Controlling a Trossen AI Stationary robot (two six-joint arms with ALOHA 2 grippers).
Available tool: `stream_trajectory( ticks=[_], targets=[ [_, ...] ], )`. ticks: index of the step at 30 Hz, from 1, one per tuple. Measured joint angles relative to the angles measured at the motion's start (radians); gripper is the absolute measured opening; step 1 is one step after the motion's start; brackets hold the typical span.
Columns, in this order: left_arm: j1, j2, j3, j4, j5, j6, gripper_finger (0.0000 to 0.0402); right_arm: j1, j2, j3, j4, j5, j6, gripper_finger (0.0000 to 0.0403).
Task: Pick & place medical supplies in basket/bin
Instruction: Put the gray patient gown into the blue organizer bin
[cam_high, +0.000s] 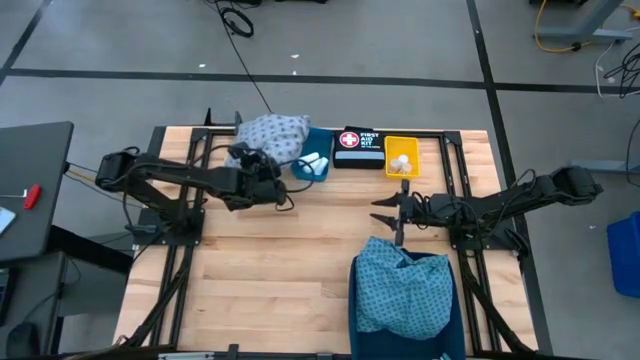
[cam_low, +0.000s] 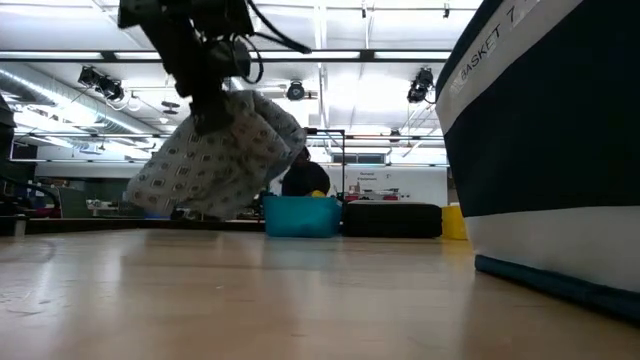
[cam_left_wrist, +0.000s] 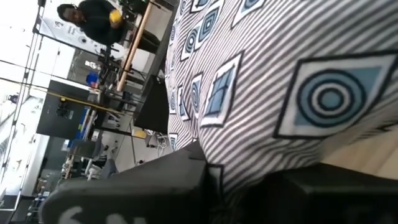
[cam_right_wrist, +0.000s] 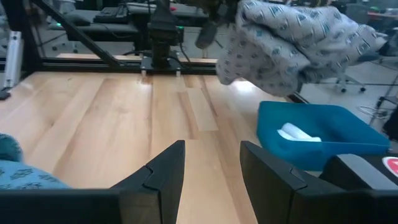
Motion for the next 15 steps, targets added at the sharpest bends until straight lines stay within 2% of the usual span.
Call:
stream_trajectory(
  ticks=[5,9,12,15],
  targets=[
    [-0.044,0.000,0.064,-0.032,-0.022,0.021,0.0033,-0.001,0.000,0.000,0.000,0.030,-0.008,0.0162],
    [-0.075,-0.001,0.097,-0.031,-0.044,0.046,0.0033,0.013,-0.013,0.000,0.027,-0.066,-0.049,0.0162],
    [-0.093,-0.001,0.110,-0.031,-0.056,0.054,0.0033,0.040,-0.073,0.000,0.018,-0.101,-0.083,0.0162],
    [-0.106,-0.001,0.112,-0.030,-0.056,0.064,0.0033,0.065,-0.185,0.000,-0.085,-0.100,-0.091,0.0162]
  ],
)
